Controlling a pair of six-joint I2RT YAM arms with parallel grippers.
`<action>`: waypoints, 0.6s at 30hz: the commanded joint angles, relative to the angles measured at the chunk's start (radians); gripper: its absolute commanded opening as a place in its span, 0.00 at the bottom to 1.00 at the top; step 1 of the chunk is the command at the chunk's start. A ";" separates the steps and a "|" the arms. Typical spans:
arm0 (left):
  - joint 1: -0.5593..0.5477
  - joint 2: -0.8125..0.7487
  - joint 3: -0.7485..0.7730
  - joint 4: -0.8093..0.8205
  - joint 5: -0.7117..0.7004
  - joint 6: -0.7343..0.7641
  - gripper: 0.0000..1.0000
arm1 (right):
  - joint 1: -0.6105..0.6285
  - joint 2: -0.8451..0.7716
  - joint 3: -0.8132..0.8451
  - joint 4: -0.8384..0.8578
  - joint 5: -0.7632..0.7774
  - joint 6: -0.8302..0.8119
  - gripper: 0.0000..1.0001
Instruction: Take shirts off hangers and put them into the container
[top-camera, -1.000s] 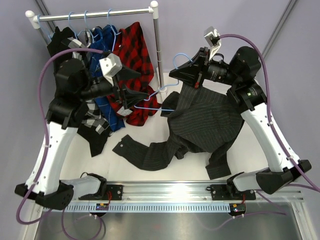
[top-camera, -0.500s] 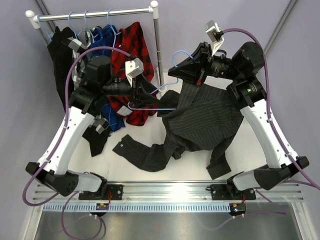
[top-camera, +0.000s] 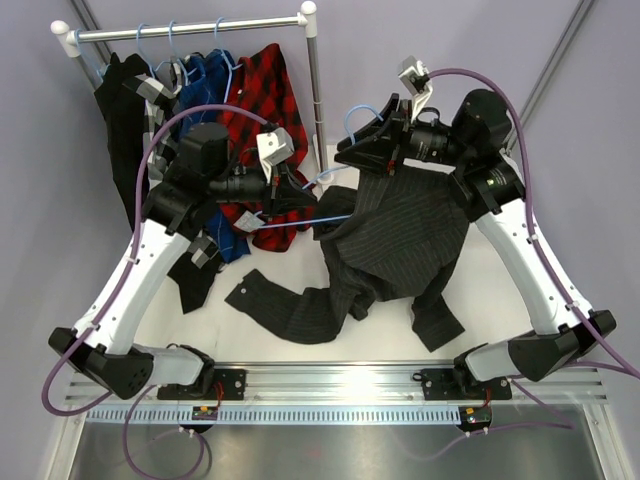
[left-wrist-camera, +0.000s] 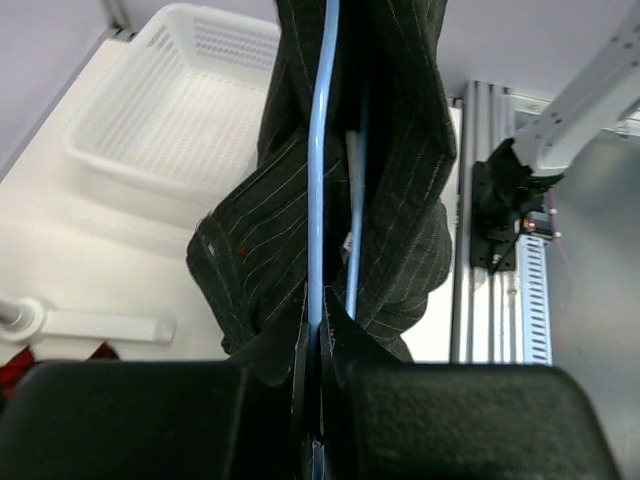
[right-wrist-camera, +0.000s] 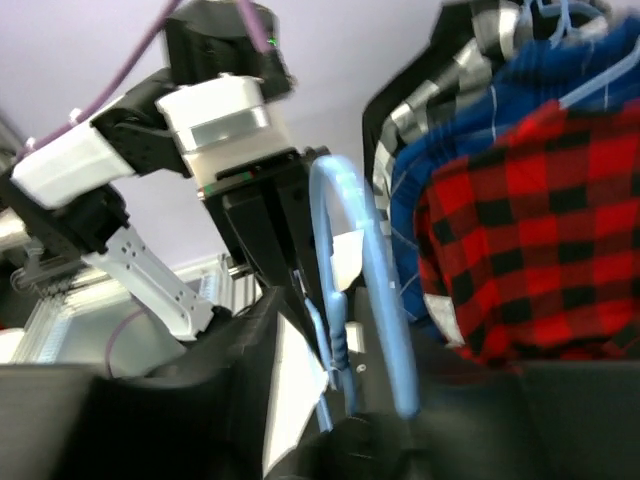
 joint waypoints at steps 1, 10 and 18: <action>0.003 -0.052 -0.016 0.049 -0.114 -0.010 0.00 | 0.005 -0.046 -0.046 -0.122 0.080 -0.089 0.54; 0.003 -0.098 -0.117 0.051 -0.264 -0.047 0.00 | 0.005 -0.156 -0.160 -0.291 0.376 -0.194 0.98; 0.000 -0.127 -0.159 0.051 -0.293 -0.090 0.00 | 0.066 -0.259 -0.329 -0.271 0.586 -0.123 0.89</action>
